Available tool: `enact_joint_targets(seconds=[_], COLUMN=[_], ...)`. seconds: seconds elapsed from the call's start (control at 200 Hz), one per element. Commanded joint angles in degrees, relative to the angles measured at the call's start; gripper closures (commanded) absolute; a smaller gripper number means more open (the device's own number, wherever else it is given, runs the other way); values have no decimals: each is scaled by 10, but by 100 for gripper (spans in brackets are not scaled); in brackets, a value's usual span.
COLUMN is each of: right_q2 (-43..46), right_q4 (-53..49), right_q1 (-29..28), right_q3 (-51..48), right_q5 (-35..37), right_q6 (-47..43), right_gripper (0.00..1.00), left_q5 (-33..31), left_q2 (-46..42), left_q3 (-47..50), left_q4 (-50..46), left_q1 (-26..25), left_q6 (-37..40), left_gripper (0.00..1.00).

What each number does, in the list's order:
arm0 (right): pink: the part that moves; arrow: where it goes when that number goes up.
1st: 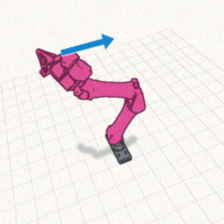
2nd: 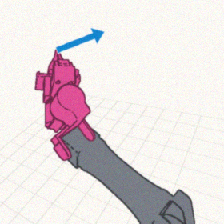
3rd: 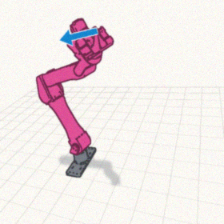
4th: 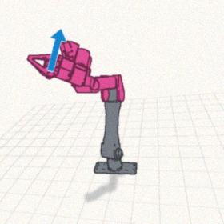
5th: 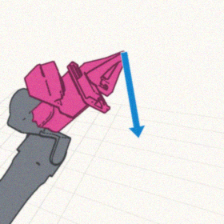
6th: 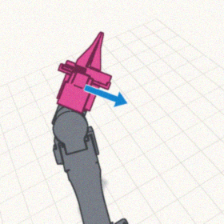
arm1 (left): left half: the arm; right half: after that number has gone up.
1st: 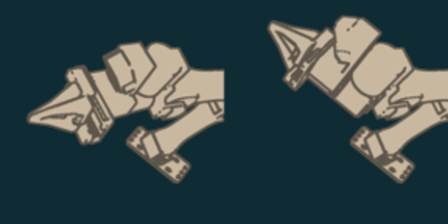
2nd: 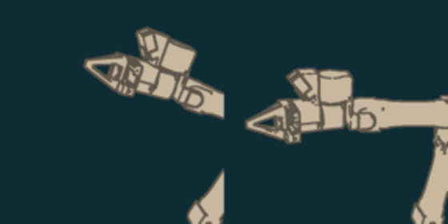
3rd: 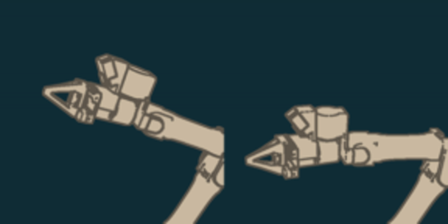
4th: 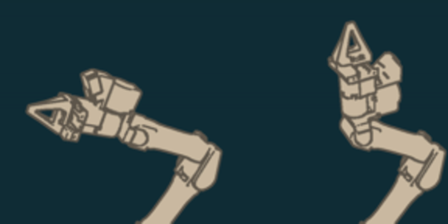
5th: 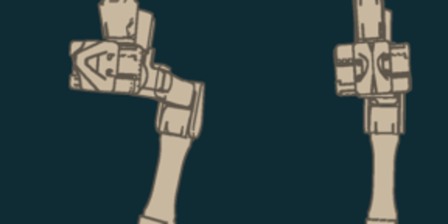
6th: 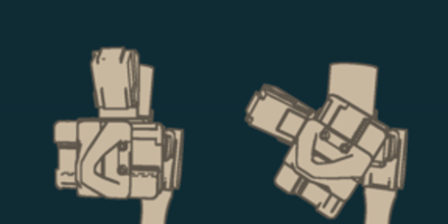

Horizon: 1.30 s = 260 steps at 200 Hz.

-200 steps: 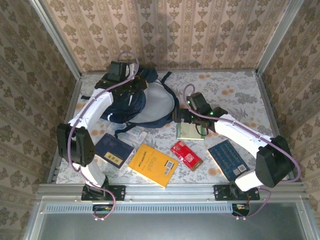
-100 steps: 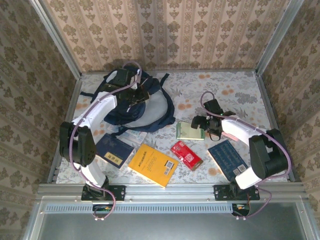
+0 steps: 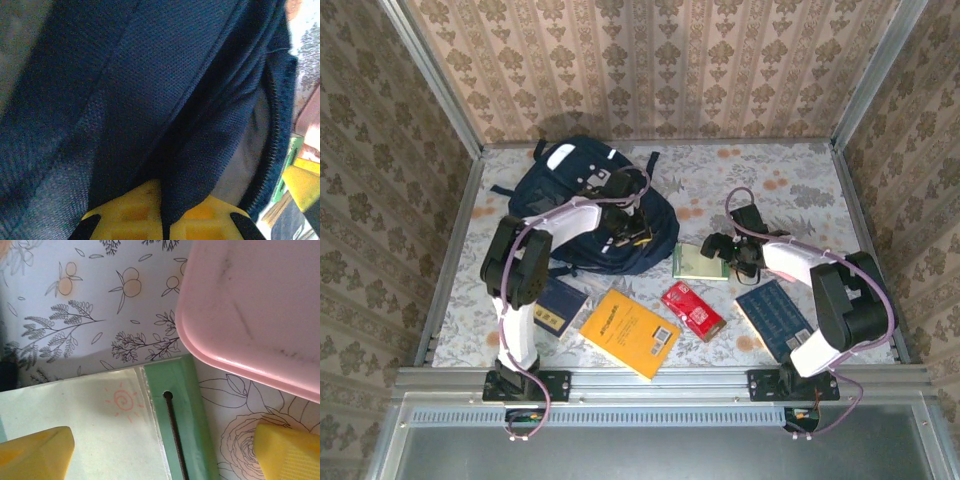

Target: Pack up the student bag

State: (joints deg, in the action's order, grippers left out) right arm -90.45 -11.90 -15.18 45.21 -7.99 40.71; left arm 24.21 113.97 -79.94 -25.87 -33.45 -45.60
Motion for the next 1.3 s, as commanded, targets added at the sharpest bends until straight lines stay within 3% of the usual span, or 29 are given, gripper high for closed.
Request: enact_joint_targets(seconds=[0.0, 0.29, 0.68, 1.04, 1.215, 1.295], right_q2=[-24, -45, 24, 30, 40, 61], right_q4=[102, 202, 278, 382, 290, 227], right_q1=[-13, -13, -12, -12, -12, -12], right_q3=[-33, -50, -80, -97, -82, -76], right_q5=[-141, -232, -256, -285, -232, -189], right_q6=[41, 97, 179, 254, 192, 158], right_gripper=[8, 16, 20, 57, 78, 82], left_q5=[22, -7, -20, -4, 3, 0], left_q2=[43, 88, 85, 78, 60, 34], left_q3=[15, 6, -11, -17, -17, -17], left_q4=[-6, -16, -38, -31, -31, -33], left_q1=[-32, -56, -44, -27, -7, 12], left_q6=[-54, -43, -30, -32, -35, -35], left_gripper=[100, 100, 100, 100, 100, 100])
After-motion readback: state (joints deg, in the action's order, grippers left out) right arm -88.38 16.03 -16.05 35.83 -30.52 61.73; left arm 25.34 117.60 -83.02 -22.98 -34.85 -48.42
